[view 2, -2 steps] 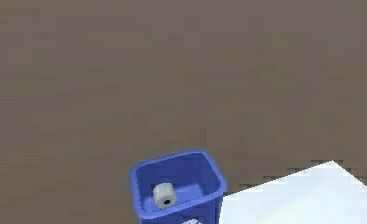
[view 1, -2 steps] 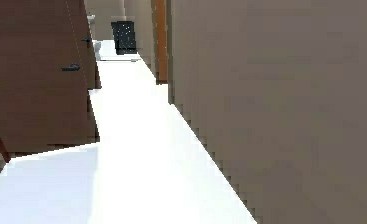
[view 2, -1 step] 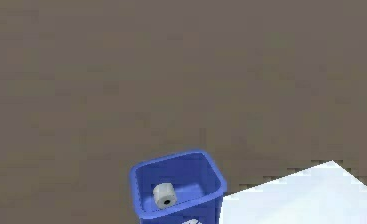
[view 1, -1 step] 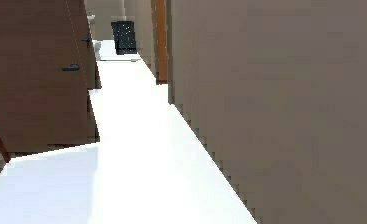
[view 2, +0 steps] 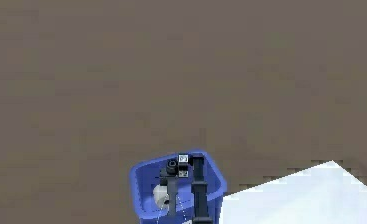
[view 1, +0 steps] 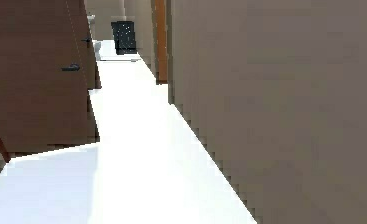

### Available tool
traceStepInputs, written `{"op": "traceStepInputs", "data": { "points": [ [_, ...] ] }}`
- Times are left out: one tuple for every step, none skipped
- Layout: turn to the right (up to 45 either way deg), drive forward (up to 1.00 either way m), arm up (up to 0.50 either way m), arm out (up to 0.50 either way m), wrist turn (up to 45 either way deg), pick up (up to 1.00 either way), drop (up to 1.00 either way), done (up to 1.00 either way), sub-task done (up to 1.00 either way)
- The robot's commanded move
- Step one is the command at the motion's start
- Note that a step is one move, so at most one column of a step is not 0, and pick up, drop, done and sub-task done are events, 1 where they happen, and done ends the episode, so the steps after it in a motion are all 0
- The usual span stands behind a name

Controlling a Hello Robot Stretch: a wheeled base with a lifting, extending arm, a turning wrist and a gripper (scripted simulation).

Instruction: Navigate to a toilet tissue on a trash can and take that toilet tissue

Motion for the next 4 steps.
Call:
{"op": "traceStepInputs", "data": {
  "points": [
    [0.0, 0.0, 0.0, 0.0, 45.0, 0.0, 0.0, 0.0, 0.0],
    [0.0, 0.0, 0.0, 0.0, 45.0, 0.0, 0.0, 0.0, 0.0],
    [0.0, 0.0, 0.0, 0.0, 45.0, 0.0, 0.0, 0.0, 0.0],
    [0.0, 0.0, 0.0, 0.0, 12.0, 0.0, 0.0, 0.0, 0.0]
  ]
}}
